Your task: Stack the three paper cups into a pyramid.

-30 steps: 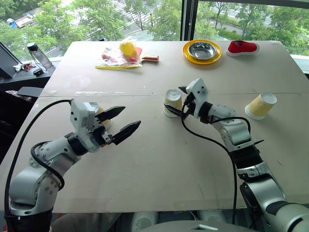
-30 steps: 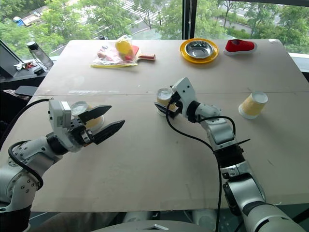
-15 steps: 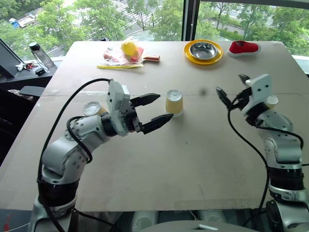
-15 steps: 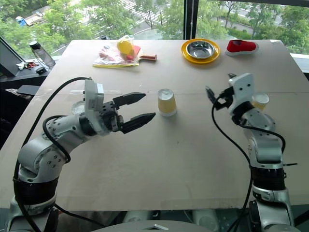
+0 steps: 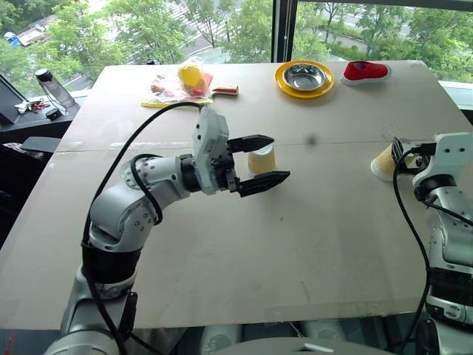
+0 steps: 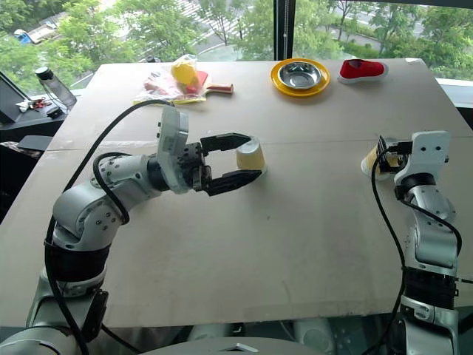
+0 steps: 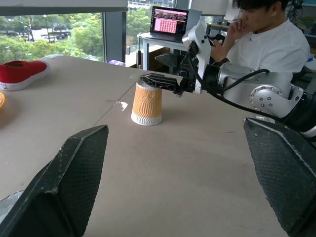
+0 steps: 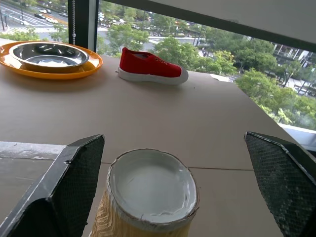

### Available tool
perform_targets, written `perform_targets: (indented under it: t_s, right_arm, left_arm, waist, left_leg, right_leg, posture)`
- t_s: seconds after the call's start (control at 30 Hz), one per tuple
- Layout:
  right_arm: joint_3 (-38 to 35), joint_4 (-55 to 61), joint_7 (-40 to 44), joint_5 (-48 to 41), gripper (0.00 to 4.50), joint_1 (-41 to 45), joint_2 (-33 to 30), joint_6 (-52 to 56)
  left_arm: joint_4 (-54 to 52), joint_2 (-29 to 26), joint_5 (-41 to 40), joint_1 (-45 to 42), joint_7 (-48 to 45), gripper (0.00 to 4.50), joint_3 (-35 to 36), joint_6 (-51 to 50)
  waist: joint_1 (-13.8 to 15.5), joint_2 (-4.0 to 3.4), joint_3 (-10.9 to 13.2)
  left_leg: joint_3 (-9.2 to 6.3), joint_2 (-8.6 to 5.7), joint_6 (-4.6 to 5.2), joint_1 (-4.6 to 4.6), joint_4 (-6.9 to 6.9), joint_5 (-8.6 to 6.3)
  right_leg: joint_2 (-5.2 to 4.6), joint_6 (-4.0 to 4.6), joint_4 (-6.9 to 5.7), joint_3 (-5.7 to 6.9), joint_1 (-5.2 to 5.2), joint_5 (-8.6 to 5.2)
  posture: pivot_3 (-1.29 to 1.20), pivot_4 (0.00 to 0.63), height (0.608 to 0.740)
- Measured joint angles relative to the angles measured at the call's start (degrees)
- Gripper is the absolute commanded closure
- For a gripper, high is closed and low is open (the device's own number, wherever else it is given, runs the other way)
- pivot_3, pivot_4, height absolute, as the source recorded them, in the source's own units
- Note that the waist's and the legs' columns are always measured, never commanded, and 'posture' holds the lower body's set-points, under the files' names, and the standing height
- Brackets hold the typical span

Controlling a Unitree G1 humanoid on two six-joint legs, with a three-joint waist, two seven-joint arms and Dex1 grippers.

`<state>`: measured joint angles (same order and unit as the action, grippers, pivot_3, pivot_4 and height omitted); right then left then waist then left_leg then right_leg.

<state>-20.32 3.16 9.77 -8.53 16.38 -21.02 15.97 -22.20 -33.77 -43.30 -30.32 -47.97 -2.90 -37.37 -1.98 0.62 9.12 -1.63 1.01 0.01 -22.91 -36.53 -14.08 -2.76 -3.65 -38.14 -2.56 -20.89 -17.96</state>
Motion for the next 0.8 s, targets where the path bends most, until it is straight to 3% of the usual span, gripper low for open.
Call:
perform_targets:
  t_s: [0.8]
  right_arm:
    - [-0.60, -1.94, 1.11, -7.59, 0.02, 0.18, 0.84, -0.06]
  left_arm:
    - [0.48, 1.01, 4.62, -3.31, -2.31, 0.00, -1.17, 1.22]
  waist:
    - [-0.04, -0.01, 0.00]
  left_leg:
    - [-0.01, 0.00, 0.00, 0.00, 0.00, 0.00]
  right_leg:
    - [0.00, 0.00, -0.01, 0.00, -0.01, 0.00]
  posture:
    - [0.00, 0.150, 0.740]
